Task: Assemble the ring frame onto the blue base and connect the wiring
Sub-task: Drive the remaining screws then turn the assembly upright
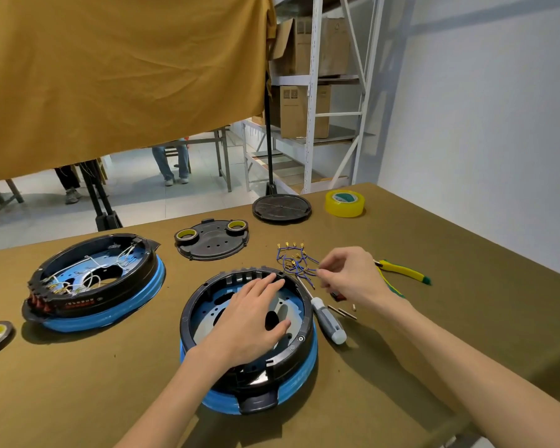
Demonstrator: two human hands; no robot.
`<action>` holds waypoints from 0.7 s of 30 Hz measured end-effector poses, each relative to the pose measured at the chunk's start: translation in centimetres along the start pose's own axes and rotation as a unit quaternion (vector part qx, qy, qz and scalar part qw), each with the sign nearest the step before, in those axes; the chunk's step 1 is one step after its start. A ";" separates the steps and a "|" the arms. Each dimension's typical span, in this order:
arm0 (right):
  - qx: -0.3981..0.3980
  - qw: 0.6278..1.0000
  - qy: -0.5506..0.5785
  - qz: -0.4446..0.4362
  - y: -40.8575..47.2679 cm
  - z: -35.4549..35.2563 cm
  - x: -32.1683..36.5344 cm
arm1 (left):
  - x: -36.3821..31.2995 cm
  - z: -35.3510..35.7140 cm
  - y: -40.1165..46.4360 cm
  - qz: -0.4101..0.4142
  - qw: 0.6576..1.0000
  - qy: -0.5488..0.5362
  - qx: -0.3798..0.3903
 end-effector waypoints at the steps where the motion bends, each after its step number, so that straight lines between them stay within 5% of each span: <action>1: 0.005 1.000 -0.003 -0.019 0.4 0.6 1.0 | 0.0 -0.1 0.0 -0.001 1.000 -0.001 -0.004; 14: 0.142 0.961 -0.191 -0.140 4.3 6.3 6.4 | 0.1 -0.6 -0.1 -0.031 0.999 0.008 -0.030; 21: 0.177 0.953 -0.212 -0.125 4.7 6.6 6.5 | 0.2 -0.6 -0.1 -0.031 0.999 0.013 -0.030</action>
Point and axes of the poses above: each hand's wrist, its own y-axis towards the middle knuckle, its own z-axis out of the palm, x = y × z, the point moved 6 cm from there along y, towards the middle knuckle, and after that the axes turned 3 degrees about -z, right-handed, at the moved point
